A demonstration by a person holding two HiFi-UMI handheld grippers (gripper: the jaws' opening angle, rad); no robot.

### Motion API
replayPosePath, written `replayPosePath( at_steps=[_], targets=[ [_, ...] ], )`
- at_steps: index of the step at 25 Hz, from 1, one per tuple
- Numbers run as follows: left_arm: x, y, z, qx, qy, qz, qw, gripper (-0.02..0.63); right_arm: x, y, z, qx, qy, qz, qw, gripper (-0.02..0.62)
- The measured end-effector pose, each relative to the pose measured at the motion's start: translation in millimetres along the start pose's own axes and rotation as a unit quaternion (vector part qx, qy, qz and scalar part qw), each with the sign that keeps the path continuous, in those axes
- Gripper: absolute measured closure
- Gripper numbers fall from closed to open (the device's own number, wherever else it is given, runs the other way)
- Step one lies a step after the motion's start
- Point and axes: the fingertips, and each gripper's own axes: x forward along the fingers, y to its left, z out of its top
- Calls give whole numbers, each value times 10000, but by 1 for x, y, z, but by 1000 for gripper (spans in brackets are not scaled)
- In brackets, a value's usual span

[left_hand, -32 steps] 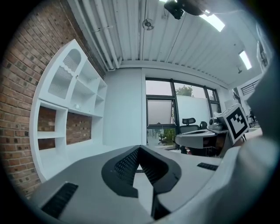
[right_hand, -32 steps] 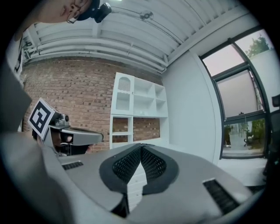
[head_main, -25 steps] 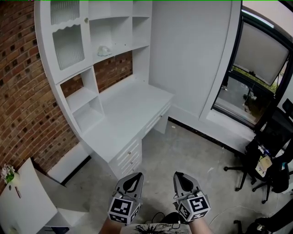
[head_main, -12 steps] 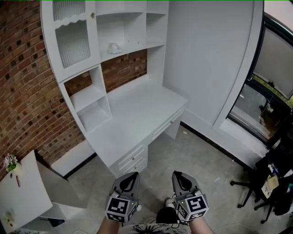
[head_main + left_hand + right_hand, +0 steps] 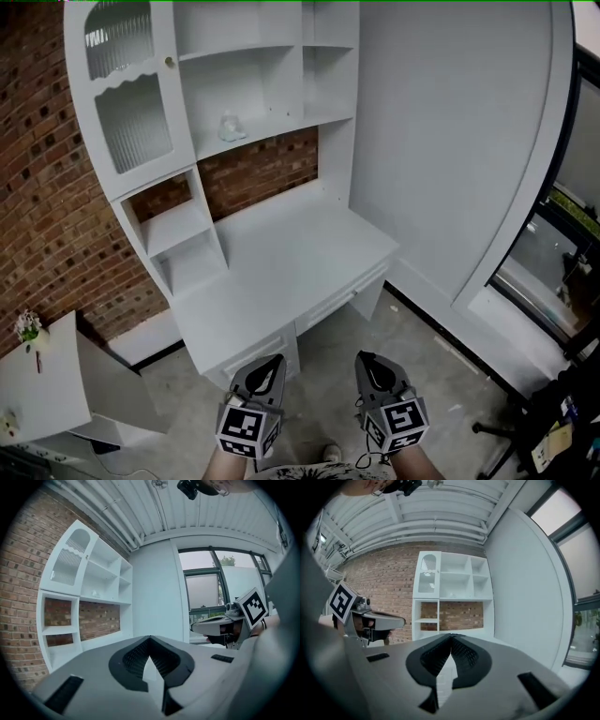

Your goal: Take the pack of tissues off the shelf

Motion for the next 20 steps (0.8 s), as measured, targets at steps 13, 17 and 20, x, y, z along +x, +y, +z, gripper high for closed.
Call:
replayPosePath(
  at_steps=[13, 17, 20],
  targets=[
    [84, 48, -11, -192, 202, 1101, 9935, 594, 112, -67, -7, 47, 187, 872, 9960, 594],
    [116, 85, -15, -346, 239, 1179, 9921, 594, 166, -68, -2, -27, 214, 1049, 9942, 594],
    [144, 126, -5, -366, 138, 1273, 9911, 594, 215, -73, 12, -115, 196, 1104, 9936, 594]
  ],
)
